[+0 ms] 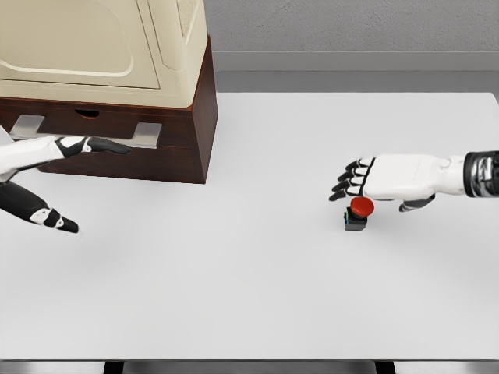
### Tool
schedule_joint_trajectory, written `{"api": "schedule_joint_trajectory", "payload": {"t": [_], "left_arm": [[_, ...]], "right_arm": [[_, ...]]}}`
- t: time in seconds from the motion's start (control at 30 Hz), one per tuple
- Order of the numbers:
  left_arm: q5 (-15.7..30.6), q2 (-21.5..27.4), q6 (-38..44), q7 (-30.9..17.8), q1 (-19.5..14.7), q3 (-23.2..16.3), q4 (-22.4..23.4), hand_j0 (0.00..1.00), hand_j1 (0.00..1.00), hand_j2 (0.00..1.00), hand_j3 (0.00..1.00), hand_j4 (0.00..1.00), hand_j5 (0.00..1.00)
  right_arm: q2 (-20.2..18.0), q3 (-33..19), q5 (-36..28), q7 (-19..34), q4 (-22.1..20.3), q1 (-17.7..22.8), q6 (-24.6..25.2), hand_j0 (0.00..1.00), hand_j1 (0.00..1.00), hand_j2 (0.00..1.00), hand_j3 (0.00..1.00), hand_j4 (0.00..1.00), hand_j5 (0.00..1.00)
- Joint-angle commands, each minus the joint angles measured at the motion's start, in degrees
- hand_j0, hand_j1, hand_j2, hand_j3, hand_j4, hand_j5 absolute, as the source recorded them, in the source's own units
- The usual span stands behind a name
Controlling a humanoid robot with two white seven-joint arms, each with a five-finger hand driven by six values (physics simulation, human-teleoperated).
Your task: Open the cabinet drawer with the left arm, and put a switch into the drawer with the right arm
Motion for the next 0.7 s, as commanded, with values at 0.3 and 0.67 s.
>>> {"api": "schedule_joint_trajectory", "payload": {"t": [0.3,0.67], "left_arm": [[2.56,0.76,19.65,-0.11,-2.20,-0.63,0.03,1.00,1.00,1.00,1.00,1.00,1.00],[-0.25,0.58,21.94,0.06,-2.55,-0.10,0.99,1.00,1.00,1.00,1.00,1.00,1.00]], "right_arm": [[0.14,1.27,0.39,-0.02,-0.49,-0.09,0.14,1.00,1.00,1.00,1.00,1.00,1.00],[0.31,1.63,1.44,-0.02,0.03,0.00,0.14,1.00,1.00,1.00,1.00,1.00,1.00]]}}
